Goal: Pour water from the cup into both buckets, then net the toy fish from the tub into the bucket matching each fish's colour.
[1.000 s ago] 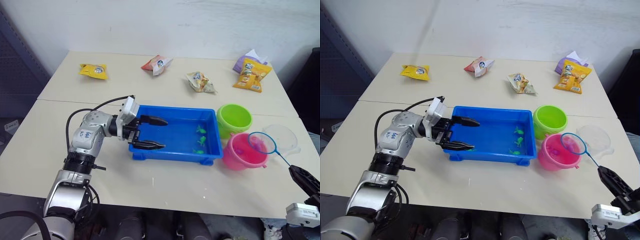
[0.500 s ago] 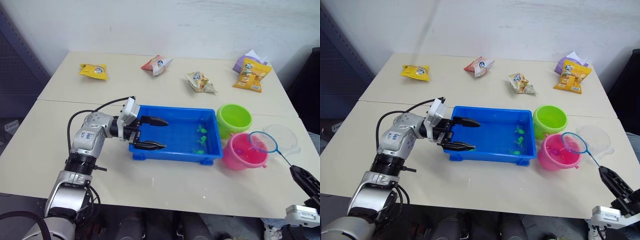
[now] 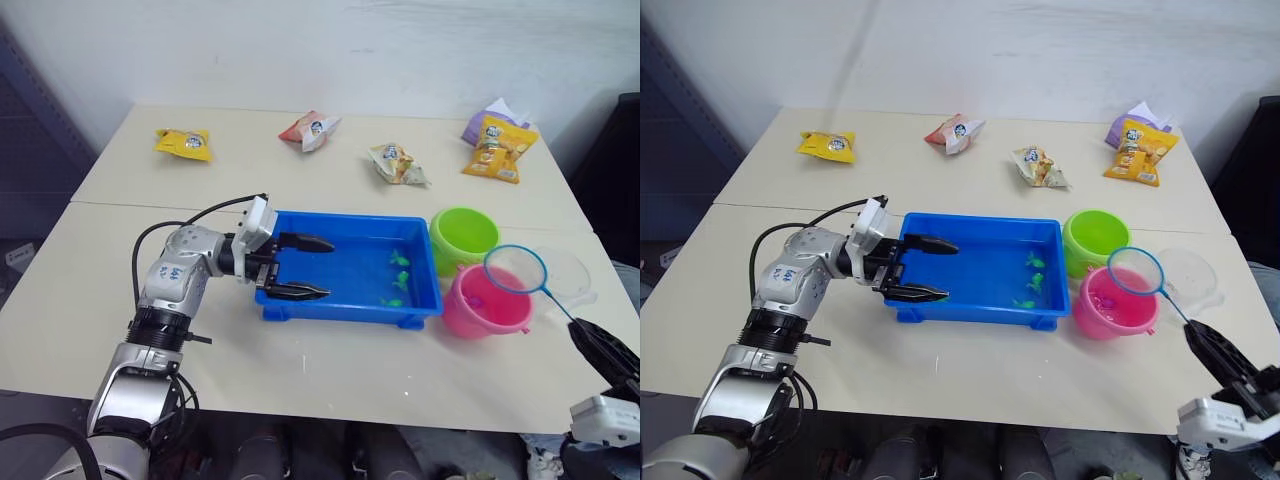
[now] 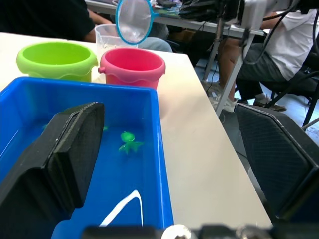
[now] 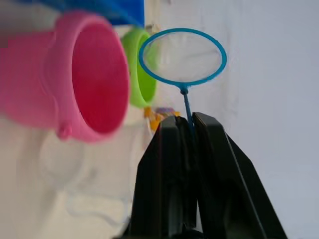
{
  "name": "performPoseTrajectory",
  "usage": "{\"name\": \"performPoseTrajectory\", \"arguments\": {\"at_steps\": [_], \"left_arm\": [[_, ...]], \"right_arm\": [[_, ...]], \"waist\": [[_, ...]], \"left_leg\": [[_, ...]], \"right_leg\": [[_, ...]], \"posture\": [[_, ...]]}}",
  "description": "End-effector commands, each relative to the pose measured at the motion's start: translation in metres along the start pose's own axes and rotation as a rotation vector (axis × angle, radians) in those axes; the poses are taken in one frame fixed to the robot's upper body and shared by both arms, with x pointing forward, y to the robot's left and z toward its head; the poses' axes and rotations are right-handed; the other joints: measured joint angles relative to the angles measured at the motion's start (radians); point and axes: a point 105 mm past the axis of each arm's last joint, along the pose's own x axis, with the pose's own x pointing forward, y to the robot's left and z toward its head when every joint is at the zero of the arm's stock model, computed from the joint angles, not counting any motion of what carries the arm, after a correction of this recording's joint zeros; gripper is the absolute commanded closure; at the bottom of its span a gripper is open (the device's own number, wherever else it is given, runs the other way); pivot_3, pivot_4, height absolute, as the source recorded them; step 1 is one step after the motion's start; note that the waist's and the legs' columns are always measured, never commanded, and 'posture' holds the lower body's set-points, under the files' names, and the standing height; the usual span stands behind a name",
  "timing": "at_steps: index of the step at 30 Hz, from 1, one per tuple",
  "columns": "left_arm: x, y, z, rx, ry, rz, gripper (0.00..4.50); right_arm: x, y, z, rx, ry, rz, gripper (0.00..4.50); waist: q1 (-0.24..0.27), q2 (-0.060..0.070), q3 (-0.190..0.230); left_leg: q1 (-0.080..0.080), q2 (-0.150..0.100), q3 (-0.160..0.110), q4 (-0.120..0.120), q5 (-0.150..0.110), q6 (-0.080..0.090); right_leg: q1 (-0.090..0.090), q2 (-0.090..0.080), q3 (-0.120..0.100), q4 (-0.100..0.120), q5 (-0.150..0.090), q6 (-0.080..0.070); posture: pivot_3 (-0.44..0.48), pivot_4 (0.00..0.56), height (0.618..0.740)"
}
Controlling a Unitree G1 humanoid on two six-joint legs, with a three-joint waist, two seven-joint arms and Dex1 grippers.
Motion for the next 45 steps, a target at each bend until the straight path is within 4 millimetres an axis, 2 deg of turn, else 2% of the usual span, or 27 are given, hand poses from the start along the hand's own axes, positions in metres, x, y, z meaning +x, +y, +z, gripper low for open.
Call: {"name": "performPoseTrajectory", "arguments": {"at_steps": [1,3,8,14,17,20,26,31,34,40,45], "left_arm": [[-0.027,0.003,0.004,0.025,-0.002,0.087,0.02],[-0.042,0.003,0.002,0.021,0.008,0.137,0.02],[-0.082,0.000,-0.002,0.043,0.030,0.280,0.02],[-0.116,-0.012,-0.006,0.065,0.104,0.389,0.02],[-0.121,-0.023,-0.009,0.057,0.178,0.375,0.02],[-0.119,-0.027,-0.009,0.057,0.214,0.365,0.02],[-0.108,-0.036,-0.007,0.061,0.247,0.349,0.02],[-0.104,-0.040,-0.006,0.047,0.251,0.352,0.02],[-0.103,-0.042,-0.007,0.033,0.256,0.346,0.02],[-0.102,-0.043,-0.007,0.021,0.261,0.344,0.02],[-0.104,-0.046,-0.011,0.003,0.282,0.336,0.02]], "right_arm": [[0.036,-0.015,0.032,0.416,-0.138,-0.005,4.50],[0.054,-0.010,0.053,0.628,-0.215,0.088,4.50],[0.098,0.002,0.087,0.898,-0.285,0.302,4.50],[0.149,0.020,0.101,0.843,-0.244,0.488,4.50],[0.173,0.045,0.095,0.771,-0.120,0.642,4.50],[0.188,0.049,0.095,0.743,-0.071,0.675,4.50],[0.191,0.051,0.112,0.716,-0.115,0.784,4.50],[0.191,0.043,0.118,0.695,-0.160,0.808,4.50],[0.186,0.047,0.120,0.667,-0.173,0.868,4.50],[0.182,0.054,0.114,0.577,-0.144,0.914,4.50],[0.182,0.060,0.098,0.422,-0.073,0.919,4.50]], "waist": [[-0.004,0.000,0.000],[-0.010,0.000,0.000],[0.005,-0.001,0.000],[0.008,-0.002,0.000],[0.003,-0.001,0.000],[0.005,-0.001,0.000],[0.004,-0.001,0.000],[0.001,-0.001,0.000],[0.002,-0.001,0.000],[0.003,-0.001,0.000],[0.002,-0.001,0.000]], "left_leg": [[0.004,0.000,0.000,-0.001,0.000,0.000],[0.007,0.001,0.000,-0.002,-0.001,0.000],[0.005,0.001,-0.003,-0.002,-0.001,0.000],[0.000,0.000,-0.005,-0.001,-0.003,0.003],[0.000,0.000,-0.004,-0.001,-0.003,0.004],[-0.002,0.000,-0.005,-0.001,-0.003,0.004],[-0.014,-0.001,-0.004,0.001,-0.003,0.003],[-0.016,-0.001,-0.003,0.001,-0.003,0.003],[-0.015,0.000,-0.003,0.001,-0.003,0.003],[-0.015,-0.001,-0.003,0.001,-0.003,0.003],[-0.015,-0.001,-0.003,0.001,-0.003,0.003]], "right_leg": [[0.003,0.000,0.000,0.000,0.000,0.000],[0.006,0.000,0.001,-0.001,0.000,-0.001],[0.004,-0.001,-0.001,-0.001,-0.001,-0.002],[0.002,-0.003,-0.004,-0.003,-0.001,-0.002],[0.001,-0.004,-0.004,-0.003,-0.001,-0.001],[0.000,-0.005,-0.005,-0.004,-0.001,-0.002],[-0.012,-0.005,-0.005,-0.001,-0.001,-0.001],[-0.015,-0.004,-0.005,0.002,0.000,-0.001],[-0.015,-0.004,-0.005,0.002,-0.001,-0.001],[-0.015,-0.004,-0.005,0.001,-0.001,-0.001],[-0.015,-0.004,-0.005,0.002,-0.001,-0.001]], "posture": [[0.000,0.150,0.738],[0.000,0.150,0.738],[0.000,0.150,0.738],[0.000,0.150,0.738],[0.000,0.150,0.738],[0.000,0.150,0.738],[0.000,0.150,0.738],[0.000,0.150,0.738],[0.000,0.150,0.738],[0.000,0.150,0.738],[0.000,0.150,0.738]]}}
